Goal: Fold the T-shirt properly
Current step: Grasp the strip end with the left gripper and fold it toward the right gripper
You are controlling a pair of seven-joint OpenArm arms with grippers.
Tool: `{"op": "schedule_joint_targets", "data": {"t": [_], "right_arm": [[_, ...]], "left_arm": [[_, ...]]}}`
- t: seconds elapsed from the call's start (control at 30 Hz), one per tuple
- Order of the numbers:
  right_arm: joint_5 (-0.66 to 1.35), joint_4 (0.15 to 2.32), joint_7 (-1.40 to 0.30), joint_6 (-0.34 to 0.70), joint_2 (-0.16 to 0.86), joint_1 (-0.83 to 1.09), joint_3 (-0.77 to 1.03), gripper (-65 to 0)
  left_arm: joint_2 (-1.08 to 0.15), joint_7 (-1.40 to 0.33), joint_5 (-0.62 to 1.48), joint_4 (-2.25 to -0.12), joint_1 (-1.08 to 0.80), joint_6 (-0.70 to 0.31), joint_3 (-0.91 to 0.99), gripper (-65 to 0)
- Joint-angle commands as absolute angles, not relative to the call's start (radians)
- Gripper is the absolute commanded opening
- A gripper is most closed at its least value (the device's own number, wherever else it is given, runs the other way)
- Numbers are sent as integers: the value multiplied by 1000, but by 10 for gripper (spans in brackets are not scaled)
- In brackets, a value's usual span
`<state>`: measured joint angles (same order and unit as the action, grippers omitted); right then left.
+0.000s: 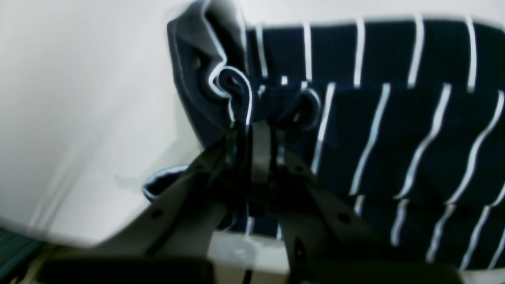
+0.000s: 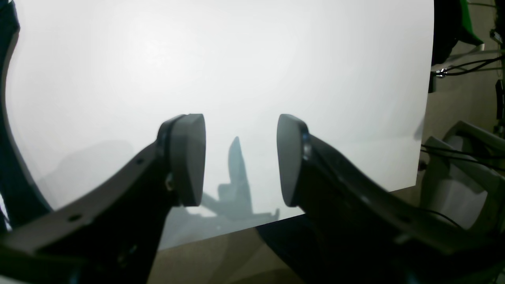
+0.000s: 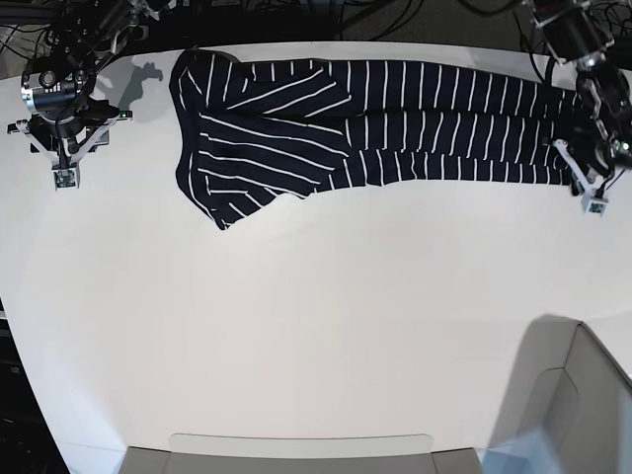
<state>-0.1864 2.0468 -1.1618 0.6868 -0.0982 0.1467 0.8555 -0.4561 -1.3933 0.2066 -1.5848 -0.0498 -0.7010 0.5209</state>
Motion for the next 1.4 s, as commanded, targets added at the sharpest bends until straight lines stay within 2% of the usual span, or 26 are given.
{"op": "schedule_joint_targets", "data": {"t": [0.0, 0.17, 0.3, 0.43, 0.7, 1.0, 1.17, 1.37], "right_arm": [[-183, 2064, -1150, 698, -91, 137, 857, -359], [-183, 2063, -1150, 698, -93, 125, 855, -359], [-183, 2063, -1150, 698, -94, 125, 852, -359], [-183, 2063, -1150, 698, -93, 131, 802, -359], [-183, 2063, -1150, 698, -97, 133, 773, -359], [-185, 2061, -1150, 698, -96, 133, 773, -359], [-239, 2060, -1150, 698, -97, 125, 769, -359], [-288, 2057, -1145, 698, -97, 110, 762, -359]], "left_arm": [[-458, -1396, 211, -1655, -54, -698, 510, -650], [-335, -1396, 209, -1905, -163, -698, 498, -650], [-242, -1396, 209, -2009, -206, -698, 496, -650], [-162, -1396, 209, -2012, -202, -698, 487, -650], [-59, -1396, 216, -2020, -199, -698, 289, -650], [62, -1396, 213, -2034, -173, -698, 166, -650], [81, -1396, 209, -2029, -173, -698, 58, -650], [74, -1396, 216, -2032, -200, -698, 12, -650]]}}
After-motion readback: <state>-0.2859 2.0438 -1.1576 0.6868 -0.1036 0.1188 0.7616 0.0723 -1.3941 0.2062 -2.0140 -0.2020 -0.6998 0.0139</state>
